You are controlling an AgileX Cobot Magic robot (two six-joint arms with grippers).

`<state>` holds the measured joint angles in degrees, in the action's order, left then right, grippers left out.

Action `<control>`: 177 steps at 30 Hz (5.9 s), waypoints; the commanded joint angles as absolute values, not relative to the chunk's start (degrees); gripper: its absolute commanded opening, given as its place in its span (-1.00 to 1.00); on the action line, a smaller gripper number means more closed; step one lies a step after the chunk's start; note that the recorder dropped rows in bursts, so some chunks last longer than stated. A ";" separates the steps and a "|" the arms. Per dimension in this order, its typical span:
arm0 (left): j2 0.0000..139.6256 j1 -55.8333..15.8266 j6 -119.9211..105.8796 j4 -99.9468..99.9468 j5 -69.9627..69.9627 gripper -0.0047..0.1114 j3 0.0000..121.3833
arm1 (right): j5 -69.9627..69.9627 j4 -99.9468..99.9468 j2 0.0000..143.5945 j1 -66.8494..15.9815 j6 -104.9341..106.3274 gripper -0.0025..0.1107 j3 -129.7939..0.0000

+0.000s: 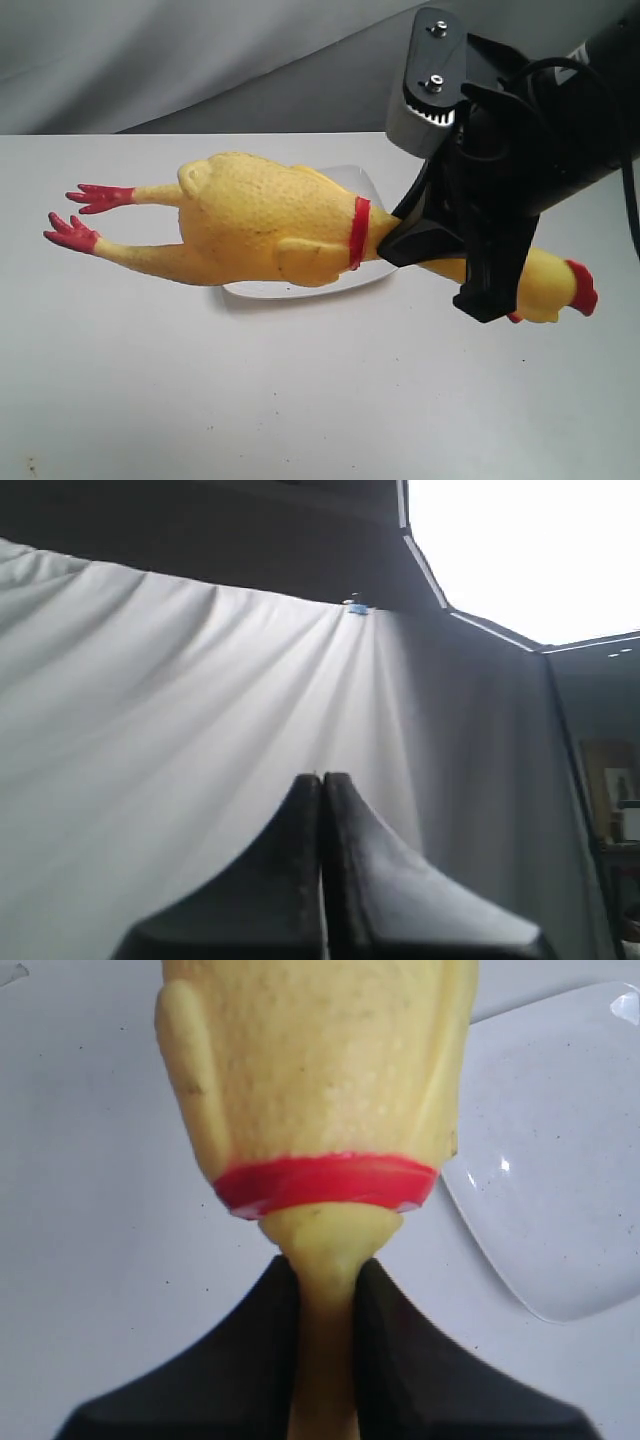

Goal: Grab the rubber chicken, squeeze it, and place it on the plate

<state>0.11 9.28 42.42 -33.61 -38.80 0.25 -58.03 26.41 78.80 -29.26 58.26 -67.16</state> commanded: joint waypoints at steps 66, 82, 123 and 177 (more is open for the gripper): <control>38.45 -47.10 0.42 -55.03 37.79 0.23 35.73 | -58.03 31.44 78.24 -29.30 57.58 -0.96 -67.44; 49.94 -60.35 -4.99 -50.03 23.96 0.24 36.37 | -58.11 31.55 78.24 -29.30 57.49 -0.96 -67.30; 71.46 -60.58 27.01 -90.94 51.79 -0.89 36.46 | -62.48 37.97 78.24 -29.30 58.01 -0.96 -67.17; 69.72 -69.48 12.82 -70.15 43.33 -0.92 36.46 | -58.89 28.41 78.24 -29.21 49.67 -0.96 -67.17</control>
<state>69.56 -66.17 18.22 -71.63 42.40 36.85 -64.70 28.07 78.78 -29.60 50.32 -66.83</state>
